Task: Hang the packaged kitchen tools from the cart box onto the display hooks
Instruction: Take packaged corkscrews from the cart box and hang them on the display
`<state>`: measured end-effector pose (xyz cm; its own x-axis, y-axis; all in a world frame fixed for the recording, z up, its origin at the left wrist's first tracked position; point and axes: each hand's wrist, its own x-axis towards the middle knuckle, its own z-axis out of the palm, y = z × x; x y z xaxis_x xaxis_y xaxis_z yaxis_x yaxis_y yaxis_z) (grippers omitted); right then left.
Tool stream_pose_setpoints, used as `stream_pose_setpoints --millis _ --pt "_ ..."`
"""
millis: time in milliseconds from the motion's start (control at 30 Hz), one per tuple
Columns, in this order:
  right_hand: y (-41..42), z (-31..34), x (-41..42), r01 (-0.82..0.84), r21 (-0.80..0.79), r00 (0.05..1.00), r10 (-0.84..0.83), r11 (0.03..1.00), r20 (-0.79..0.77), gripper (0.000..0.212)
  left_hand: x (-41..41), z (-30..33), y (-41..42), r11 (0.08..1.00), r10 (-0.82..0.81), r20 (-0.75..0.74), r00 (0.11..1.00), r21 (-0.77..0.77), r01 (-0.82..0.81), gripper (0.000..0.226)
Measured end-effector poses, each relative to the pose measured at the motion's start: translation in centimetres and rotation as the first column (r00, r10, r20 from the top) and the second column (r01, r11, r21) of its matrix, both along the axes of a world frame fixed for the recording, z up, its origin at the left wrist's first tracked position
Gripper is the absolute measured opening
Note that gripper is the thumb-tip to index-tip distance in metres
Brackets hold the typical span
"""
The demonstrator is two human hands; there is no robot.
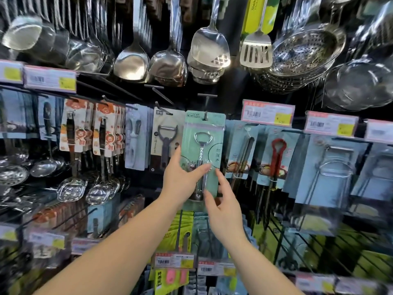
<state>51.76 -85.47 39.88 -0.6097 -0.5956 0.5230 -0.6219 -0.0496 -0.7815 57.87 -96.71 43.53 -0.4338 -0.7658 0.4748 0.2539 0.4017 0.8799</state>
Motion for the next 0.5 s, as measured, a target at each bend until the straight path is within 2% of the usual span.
stream_pose_setpoints --millis 100,233,333,400,500 --pt "-0.8 0.6 -0.7 0.024 0.016 1.0 -0.024 1.0 0.004 0.059 -0.8 0.4 -0.6 1.0 -0.003 0.051 0.999 0.016 0.002 0.104" --pt "-2.3 2.2 -1.8 0.025 0.165 0.999 -0.031 0.986 0.034 0.061 -1.4 -0.5 -1.2 0.984 0.136 0.24 0.961 -0.149 -0.102 0.095" --pt "-3.2 2.1 -2.3 0.017 0.27 0.999 -0.028 0.963 0.036 0.065 -1.6 -2.4 -1.6 0.968 0.167 0.331 0.929 -0.236 -0.089 0.085" --pt "-3.3 1.3 -2.4 0.056 0.271 0.998 -0.061 0.961 0.01 0.063 -1.9 -2.7 -2.2 0.961 0.189 0.366 0.911 -0.258 -0.096 0.084" --pt "-3.3 -0.1 -2.3 0.139 0.181 0.99 -0.14 0.974 -0.007 0.054 -2.9 -2.4 -3.2 0.953 0.225 0.415 0.882 -0.28 -0.112 0.087"
